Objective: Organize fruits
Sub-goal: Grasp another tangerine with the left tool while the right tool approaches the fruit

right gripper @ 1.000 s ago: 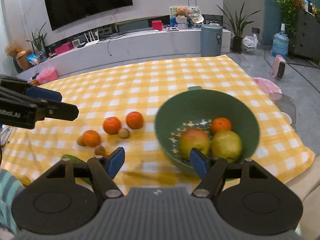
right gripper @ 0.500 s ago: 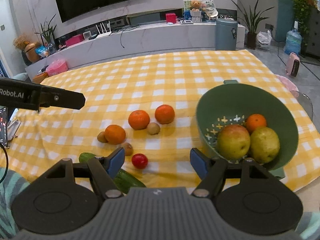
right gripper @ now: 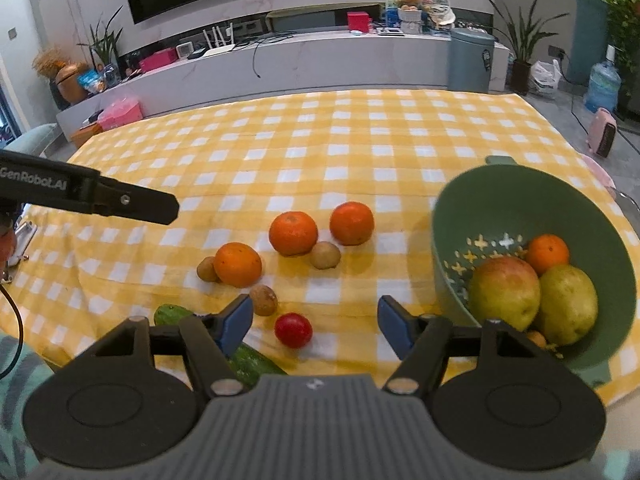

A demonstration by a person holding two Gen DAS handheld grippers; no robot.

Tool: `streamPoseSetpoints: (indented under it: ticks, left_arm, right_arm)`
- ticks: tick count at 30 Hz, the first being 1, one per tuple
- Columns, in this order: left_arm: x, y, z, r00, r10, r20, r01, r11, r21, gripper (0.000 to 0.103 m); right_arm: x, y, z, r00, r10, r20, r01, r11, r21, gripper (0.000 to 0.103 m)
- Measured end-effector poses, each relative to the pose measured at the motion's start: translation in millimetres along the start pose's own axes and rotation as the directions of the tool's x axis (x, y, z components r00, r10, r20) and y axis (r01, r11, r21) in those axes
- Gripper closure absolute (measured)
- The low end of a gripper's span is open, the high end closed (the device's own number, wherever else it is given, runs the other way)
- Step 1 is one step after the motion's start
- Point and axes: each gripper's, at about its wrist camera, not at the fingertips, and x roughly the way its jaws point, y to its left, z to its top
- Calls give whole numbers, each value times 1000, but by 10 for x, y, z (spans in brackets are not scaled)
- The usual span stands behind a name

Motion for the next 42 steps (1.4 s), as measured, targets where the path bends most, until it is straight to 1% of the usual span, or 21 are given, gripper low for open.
streamPoseSetpoints:
  ticks: [4, 6, 10, 12, 14, 17, 20, 22, 25, 28, 30, 33, 34, 36, 38, 42]
  left_arm:
    - [81, 101, -9, 1000, -3, 6, 3, 1000, -16, 31]
    - [134, 129, -9, 1000, -10, 2, 10, 1000, -22, 31]
    - [239, 146, -20, 1000, -16, -14, 16, 1000, -14, 31]
    - [288, 146, -26, 999, -24, -25, 24, 1000, -5, 32]
    - [348, 120, -29, 999, -24, -36, 25, 1000, 18, 32]
    - [456, 41, -56, 997, -16, -73, 21, 997, 79, 32]
    - [559, -15, -99, 994, -3, -105, 17, 991, 131, 36]
    - [617, -35, -121, 993, 6, -115, 11, 989, 150, 36]
    - [687, -25, -121, 992, 13, -128, 7, 988, 153, 38]
    - [752, -5, -118, 989, 24, -143, -2, 988, 152, 41]
    - [793, -33, -111, 989, 41, -140, -18, 986, 165, 42]
    - [821, -51, -101, 988, 44, -146, -17, 983, 180, 46]
    - [832, -60, -104, 988, 46, -149, -18, 982, 188, 50]
    - [874, -88, -107, 985, 74, -158, -40, 976, 212, 52]
    - [877, -101, -109, 985, 77, -152, -42, 975, 220, 53]
    - [844, -79, -97, 988, 85, -130, -58, 978, 202, 53]
  right_arm:
    - [128, 63, 50, 1000, 3, -5, -4, 999, -33, 46]
    - [190, 80, 67, 1000, -1, -5, 1, 999, -52, 52]
    - [299, 74, 113, 1000, -17, -2, 17, 998, -66, 54]
    - [349, 73, 141, 1000, -16, -1, 15, 997, -71, 57]
    - [402, 71, 172, 1000, -11, 3, 11, 996, -86, 60]
    - [463, 61, 207, 1000, -24, 10, 25, 995, -96, 61]
    - [520, 45, 210, 999, -35, 6, 35, 993, -111, 66]
    - [552, 28, 201, 999, -39, 2, 39, 993, -115, 67]
    - [586, -12, 182, 999, -32, -4, 31, 994, -105, 67]
    - [603, -35, 176, 1000, -22, -2, 22, 994, -106, 67]
    - [615, -42, 173, 1000, -16, 0, 16, 994, -108, 67]
    - [633, -44, 172, 1000, -6, -1, 6, 994, -106, 67]
    - [639, -42, 174, 1000, -2, 0, 2, 994, -108, 67]
    - [649, -32, 181, 1000, 3, 1, -2, 994, -113, 67]
    - [658, -36, 185, 1000, 6, 1, -6, 993, -116, 67]
    - [676, -33, 206, 1000, 20, 6, -19, 991, -131, 66]
